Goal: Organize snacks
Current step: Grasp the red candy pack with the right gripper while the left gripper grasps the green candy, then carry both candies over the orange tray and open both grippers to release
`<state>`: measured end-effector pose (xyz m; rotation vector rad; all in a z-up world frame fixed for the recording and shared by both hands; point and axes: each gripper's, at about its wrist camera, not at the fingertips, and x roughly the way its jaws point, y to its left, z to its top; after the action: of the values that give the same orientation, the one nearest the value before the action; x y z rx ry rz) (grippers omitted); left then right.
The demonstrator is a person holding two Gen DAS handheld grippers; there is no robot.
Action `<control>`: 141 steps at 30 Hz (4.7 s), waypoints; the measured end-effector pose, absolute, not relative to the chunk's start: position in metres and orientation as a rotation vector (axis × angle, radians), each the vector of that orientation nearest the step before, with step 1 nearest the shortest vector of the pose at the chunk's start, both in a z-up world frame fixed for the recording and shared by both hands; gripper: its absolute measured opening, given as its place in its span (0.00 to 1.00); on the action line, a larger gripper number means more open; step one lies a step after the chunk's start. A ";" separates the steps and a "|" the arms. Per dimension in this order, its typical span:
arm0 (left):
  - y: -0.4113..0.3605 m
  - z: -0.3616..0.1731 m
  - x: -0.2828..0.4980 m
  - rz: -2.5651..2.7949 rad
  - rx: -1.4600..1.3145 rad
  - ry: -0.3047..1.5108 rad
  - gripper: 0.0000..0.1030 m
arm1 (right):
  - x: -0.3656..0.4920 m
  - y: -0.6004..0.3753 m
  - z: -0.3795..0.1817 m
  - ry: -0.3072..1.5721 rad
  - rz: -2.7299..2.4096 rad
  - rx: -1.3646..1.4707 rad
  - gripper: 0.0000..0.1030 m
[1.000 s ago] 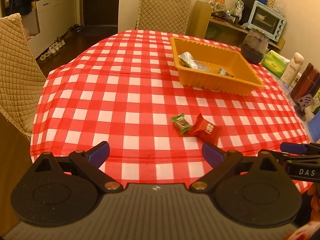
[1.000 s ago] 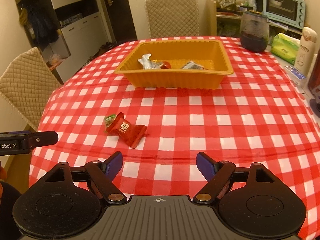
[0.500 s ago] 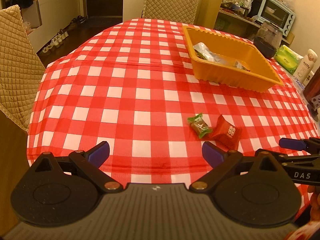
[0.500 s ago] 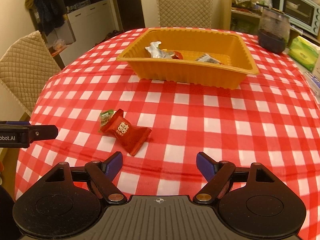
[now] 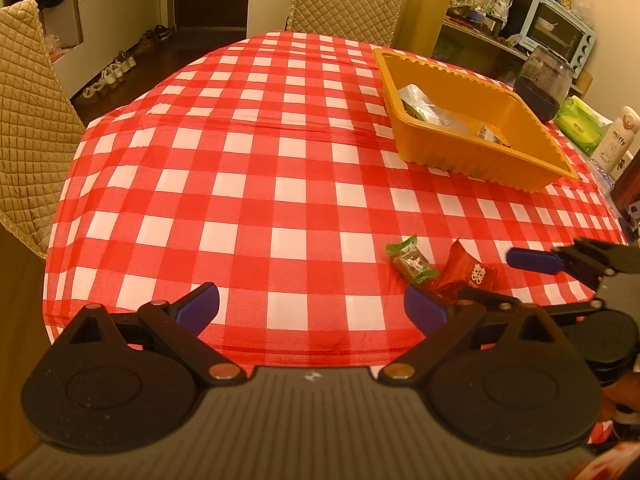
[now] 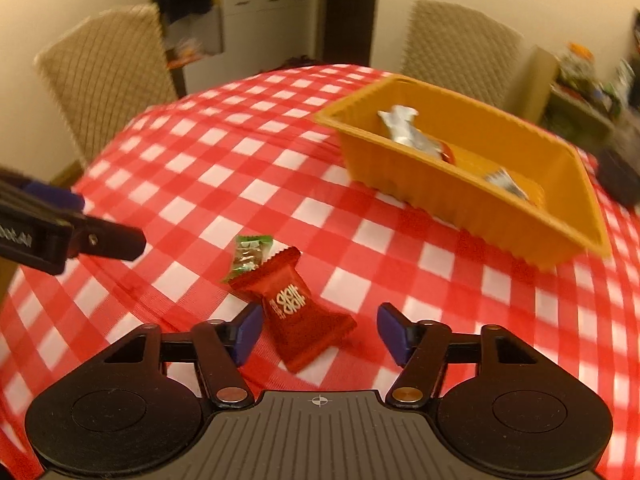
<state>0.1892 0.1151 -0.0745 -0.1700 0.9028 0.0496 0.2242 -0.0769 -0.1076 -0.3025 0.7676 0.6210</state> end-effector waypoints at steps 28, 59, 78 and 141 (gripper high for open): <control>0.042 -0.098 0.233 -0.207 0.163 0.793 0.72 | 0.225 -0.168 -0.106 0.891 0.324 0.061 0.26; 0.030 -0.073 0.193 -0.163 -0.035 0.876 0.24 | 0.197 -0.174 -0.076 0.832 0.320 0.116 0.26; 0.011 -0.030 0.147 -0.153 -0.075 0.823 0.24 | 0.151 -0.186 -0.036 0.776 0.302 0.101 0.26; -0.006 0.014 0.366 -0.246 -0.064 0.745 0.24 | 0.362 -0.197 0.012 0.762 0.322 0.145 0.26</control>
<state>0.3661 -0.0063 0.0144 -0.0636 0.7446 -0.2455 0.3616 -0.1968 0.0118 0.1446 0.7622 0.3218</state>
